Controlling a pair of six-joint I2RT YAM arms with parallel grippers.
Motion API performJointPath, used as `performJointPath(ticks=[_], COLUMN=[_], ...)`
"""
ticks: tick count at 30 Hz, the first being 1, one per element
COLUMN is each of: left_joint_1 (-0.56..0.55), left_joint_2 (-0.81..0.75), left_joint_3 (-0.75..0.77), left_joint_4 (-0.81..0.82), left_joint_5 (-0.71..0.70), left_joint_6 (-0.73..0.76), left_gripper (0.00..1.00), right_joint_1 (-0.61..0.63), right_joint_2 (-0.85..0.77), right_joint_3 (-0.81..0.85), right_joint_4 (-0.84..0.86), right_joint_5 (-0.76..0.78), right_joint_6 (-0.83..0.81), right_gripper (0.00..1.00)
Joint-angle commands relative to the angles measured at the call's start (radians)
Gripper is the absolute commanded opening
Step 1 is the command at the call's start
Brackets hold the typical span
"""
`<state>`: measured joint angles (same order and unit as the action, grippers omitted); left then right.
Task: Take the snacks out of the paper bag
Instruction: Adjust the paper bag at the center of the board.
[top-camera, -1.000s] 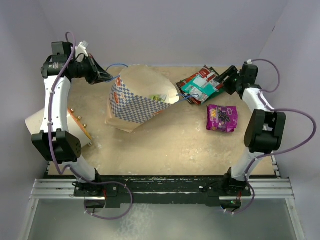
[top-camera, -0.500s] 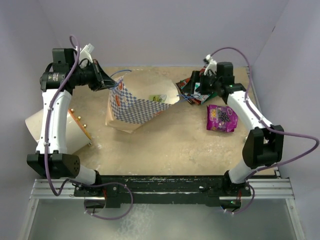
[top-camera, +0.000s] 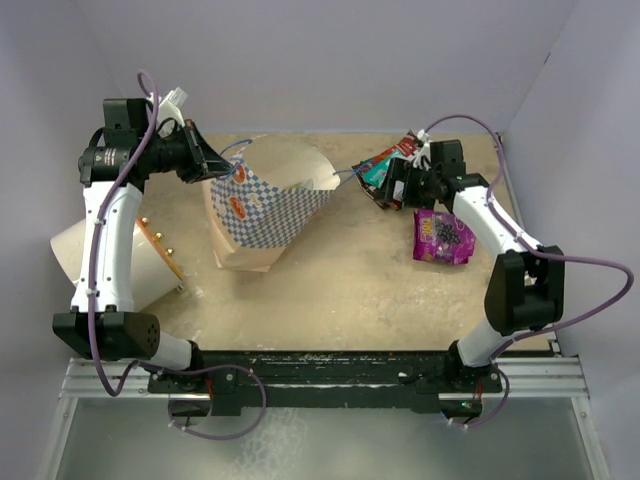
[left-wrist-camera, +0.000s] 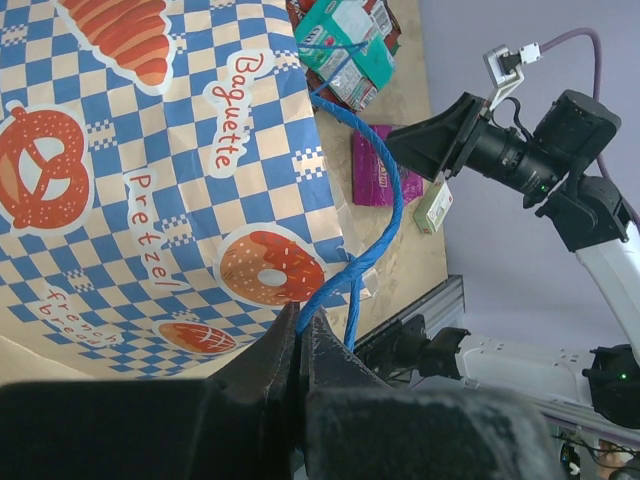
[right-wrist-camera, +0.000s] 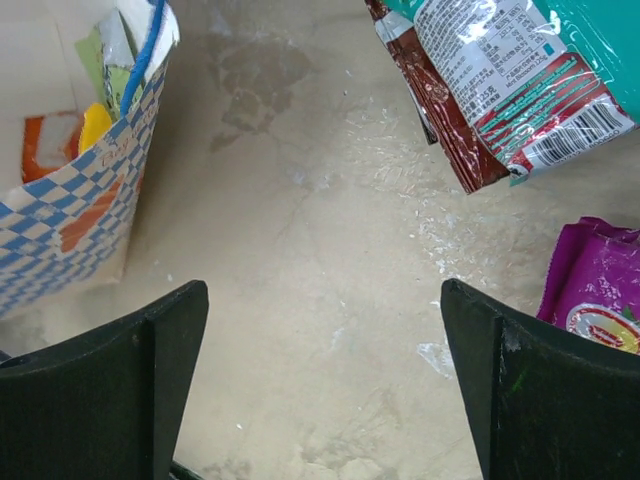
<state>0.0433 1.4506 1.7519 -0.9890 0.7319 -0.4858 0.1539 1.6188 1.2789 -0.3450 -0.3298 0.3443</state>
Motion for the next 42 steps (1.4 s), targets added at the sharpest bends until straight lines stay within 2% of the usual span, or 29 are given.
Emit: performJointPath(ticks=[1, 5, 9, 11, 15, 19, 26, 28, 29, 32, 35, 37, 42], left_joint_1=[-0.003, -0.003, -0.006, -0.008, -0.015, -0.022, -0.024, -0.024, -0.025, -0.025, -0.025, -0.025, -0.021], left_joint_2=[-0.041, -0.043, -0.041, -0.039, -0.038, -0.042, -0.047, -0.047, -0.046, -0.044, -0.040, -0.037, 0.011], left_joint_3=[0.003, -0.009, -0.014, -0.011, -0.020, -0.031, -0.040, -0.040, -0.037, -0.021, -0.015, -0.010, 0.076], left_joint_4=[0.018, 0.017, 0.024, 0.024, 0.029, 0.030, 0.033, 0.034, 0.035, 0.038, 0.049, 0.059, 0.094], left_joint_5=[0.015, 0.013, 0.022, 0.023, 0.023, 0.021, 0.015, 0.008, 0.006, -0.007, -0.031, -0.061, -0.151], left_joint_6=[0.014, 0.018, 0.015, 0.013, 0.013, 0.015, 0.015, 0.014, 0.013, 0.002, -0.030, -0.060, -0.147], left_gripper=[0.00, 0.00, 0.00, 0.00, 0.00, 0.00, 0.00, 0.00, 0.00, 0.00, 0.00, 0.00, 0.00], right_joint_1=[-0.023, -0.023, -0.021, -0.020, -0.018, -0.013, -0.011, -0.005, 0.000, 0.010, 0.018, 0.024, 0.047], right_joint_2=[0.008, 0.026, 0.113, 0.158, 0.215, 0.326, 0.422, 0.438, 0.441, 0.398, 0.271, 0.178, -0.020], right_joint_3=[0.068, 0.113, 0.187, 0.196, 0.174, 0.281, 0.369, 0.374, 0.376, 0.333, 0.220, 0.159, 0.052], right_joint_4=[0.072, 0.147, 0.186, 0.193, 0.333, 0.315, 0.317, 0.326, 0.328, 0.364, 0.429, 0.420, 0.273], right_joint_5=[-0.009, -0.084, -0.047, -0.041, -0.031, -0.042, -0.047, -0.068, -0.080, -0.146, -0.224, -0.240, -0.287], right_joint_6=[0.188, 0.310, 0.399, 0.482, 0.616, 0.621, 0.635, 0.650, 0.654, 0.680, 0.736, 0.721, 0.573], right_gripper=[1.00, 1.00, 1.00, 0.96, 0.87, 0.83, 0.77, 0.69, 0.61, 0.22, 0.02, 0.00, 0.00])
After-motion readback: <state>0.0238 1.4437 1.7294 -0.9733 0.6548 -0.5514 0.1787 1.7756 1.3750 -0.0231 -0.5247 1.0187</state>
